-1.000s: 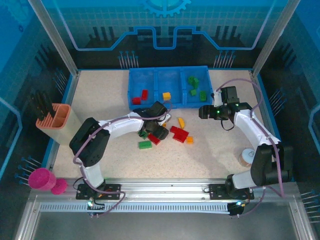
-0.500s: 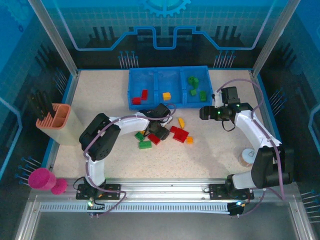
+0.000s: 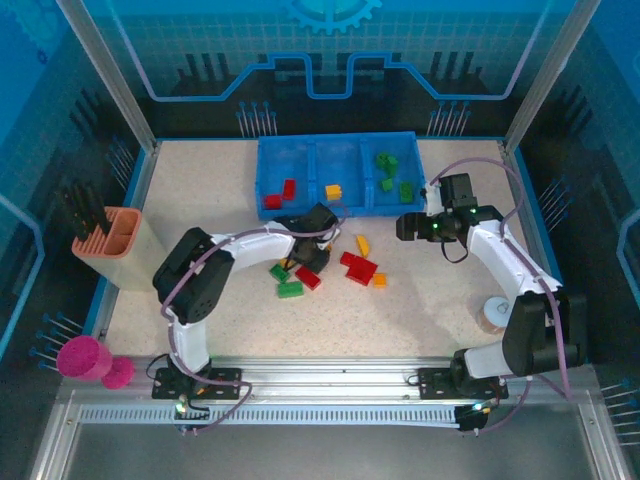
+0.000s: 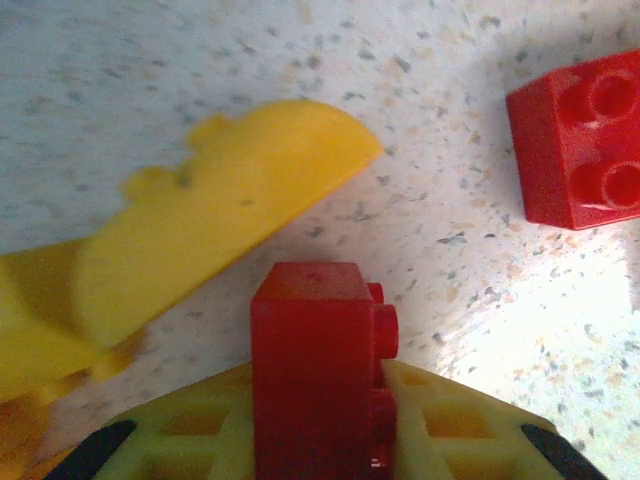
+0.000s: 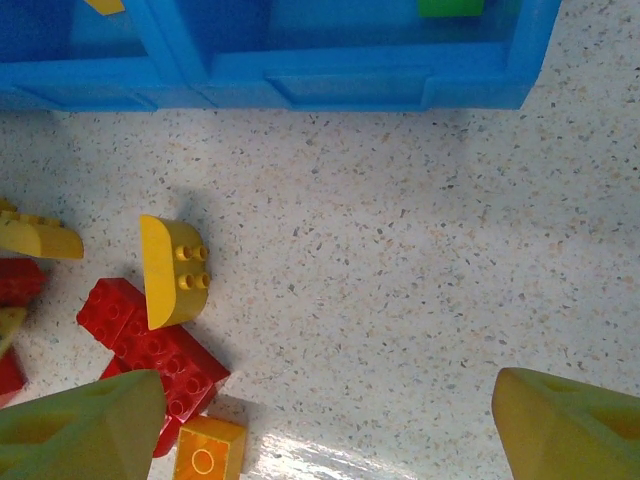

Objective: Sort the legos into containers by color
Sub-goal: Pick up the lego from the center of the table, then place the lego in the container.

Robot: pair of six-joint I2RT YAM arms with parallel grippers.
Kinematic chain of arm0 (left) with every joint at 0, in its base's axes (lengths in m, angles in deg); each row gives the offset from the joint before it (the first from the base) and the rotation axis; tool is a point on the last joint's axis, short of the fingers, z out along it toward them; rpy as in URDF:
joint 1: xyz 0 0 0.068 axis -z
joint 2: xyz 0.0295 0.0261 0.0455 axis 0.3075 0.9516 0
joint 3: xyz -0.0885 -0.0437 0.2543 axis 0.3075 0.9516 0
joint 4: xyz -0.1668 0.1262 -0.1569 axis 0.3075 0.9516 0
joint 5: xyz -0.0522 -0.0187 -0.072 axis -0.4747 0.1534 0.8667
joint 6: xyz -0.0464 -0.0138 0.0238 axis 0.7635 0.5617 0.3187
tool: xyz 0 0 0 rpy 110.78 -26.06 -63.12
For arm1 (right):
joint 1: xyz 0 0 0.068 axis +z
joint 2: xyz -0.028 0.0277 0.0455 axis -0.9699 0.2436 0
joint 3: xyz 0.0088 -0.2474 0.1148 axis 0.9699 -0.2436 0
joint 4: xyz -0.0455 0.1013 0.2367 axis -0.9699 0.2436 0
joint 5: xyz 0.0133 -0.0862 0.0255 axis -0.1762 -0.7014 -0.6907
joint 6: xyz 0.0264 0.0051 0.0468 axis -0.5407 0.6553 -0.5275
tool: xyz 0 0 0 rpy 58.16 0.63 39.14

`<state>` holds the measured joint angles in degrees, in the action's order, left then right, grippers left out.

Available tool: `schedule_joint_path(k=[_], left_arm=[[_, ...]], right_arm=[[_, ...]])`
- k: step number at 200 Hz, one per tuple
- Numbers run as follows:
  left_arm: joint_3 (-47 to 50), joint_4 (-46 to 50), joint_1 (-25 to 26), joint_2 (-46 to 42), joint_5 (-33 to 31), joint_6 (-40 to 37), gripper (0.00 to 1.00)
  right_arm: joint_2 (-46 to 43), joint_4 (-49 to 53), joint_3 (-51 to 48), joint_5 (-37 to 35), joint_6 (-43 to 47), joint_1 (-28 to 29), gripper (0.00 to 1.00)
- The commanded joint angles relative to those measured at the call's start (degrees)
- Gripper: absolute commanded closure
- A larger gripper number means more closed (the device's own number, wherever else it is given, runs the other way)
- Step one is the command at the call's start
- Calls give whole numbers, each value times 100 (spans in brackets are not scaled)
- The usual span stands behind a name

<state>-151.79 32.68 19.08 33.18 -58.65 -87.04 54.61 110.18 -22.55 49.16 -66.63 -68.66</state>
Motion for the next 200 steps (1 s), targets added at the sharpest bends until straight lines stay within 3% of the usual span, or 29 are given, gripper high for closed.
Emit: schedule_joint_path(k=[1,34,57,163,200], left_arm=[[-629,239,-461,-805,-110,147,82],[-1463,405,-1304,-836,-732,374,83],[-1935,63,-1638,-383,-775,415,84],[-4036,198,-2200,2093,-568,702,83],[-4256,187,-2223,2433,-501,781,79]], right_arm=[[82,69,136,-11,43,95,14],[100,-71,23,10,4,129,13],[215,-255,-39,28,-52,163,13],[312,-322,41,-15,-150,365,13],[153,-187,25,-163,-237,444,13]])
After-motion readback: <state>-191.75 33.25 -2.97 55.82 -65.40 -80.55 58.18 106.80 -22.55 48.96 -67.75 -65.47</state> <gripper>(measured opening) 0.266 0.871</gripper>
